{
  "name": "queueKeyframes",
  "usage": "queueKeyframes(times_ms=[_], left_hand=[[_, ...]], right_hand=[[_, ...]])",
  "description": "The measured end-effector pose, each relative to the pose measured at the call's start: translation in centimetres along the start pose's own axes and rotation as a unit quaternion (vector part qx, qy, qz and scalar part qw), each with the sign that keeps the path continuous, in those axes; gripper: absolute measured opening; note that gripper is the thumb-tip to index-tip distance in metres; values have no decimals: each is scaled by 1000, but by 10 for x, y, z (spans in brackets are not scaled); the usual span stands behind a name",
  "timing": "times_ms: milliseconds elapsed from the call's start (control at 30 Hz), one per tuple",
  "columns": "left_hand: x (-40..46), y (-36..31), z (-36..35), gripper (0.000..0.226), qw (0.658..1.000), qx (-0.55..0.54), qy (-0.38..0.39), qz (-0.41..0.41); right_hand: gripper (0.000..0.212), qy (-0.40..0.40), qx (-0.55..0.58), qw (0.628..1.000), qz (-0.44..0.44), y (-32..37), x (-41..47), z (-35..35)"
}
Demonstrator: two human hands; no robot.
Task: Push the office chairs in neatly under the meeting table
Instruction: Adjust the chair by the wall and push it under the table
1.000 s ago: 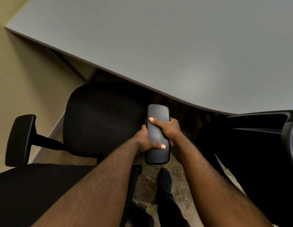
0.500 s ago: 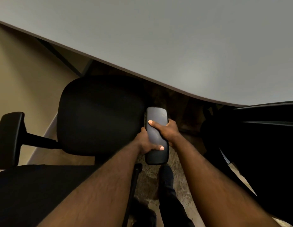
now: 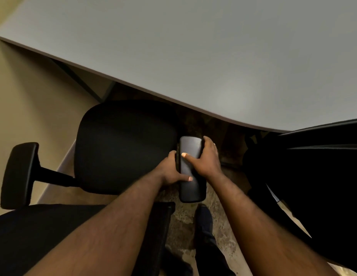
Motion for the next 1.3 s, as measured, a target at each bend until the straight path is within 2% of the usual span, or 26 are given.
queueKeyframes(times_ms=[133,300,533,700,1000,1300], left_hand=[[-27,-10,46,121,996,76,-41,-24],[-74,-23,85,112,985,141,-79,-65],[-154,-54,133,102,963,133,-179,-149],[-220,-65,156,100,939,140,-239,-206],[-332,-30,181,94,907,143,-302,-256],[-425,38,186,77,894,157,-320,-272]], right_hand=[[98,6,-63,995,78,44,-13,14],[95,-10,-121,981,151,101,-41,35],[84,-45,-94,971,215,162,-96,67],[80,-49,-121,954,270,206,-143,89],[74,-58,-102,933,340,264,-239,111],[72,8,-86,925,369,283,-336,86]])
Point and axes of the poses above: each hand's wrist, its own x-axis towards the middle knuckle, its own z-axis out of the back of the hand, y = z × x, the point moved 10 cm from there along x, towards the middle knuckle, and after that the axes turned 6 degrees about x, right-handed, at the moved point
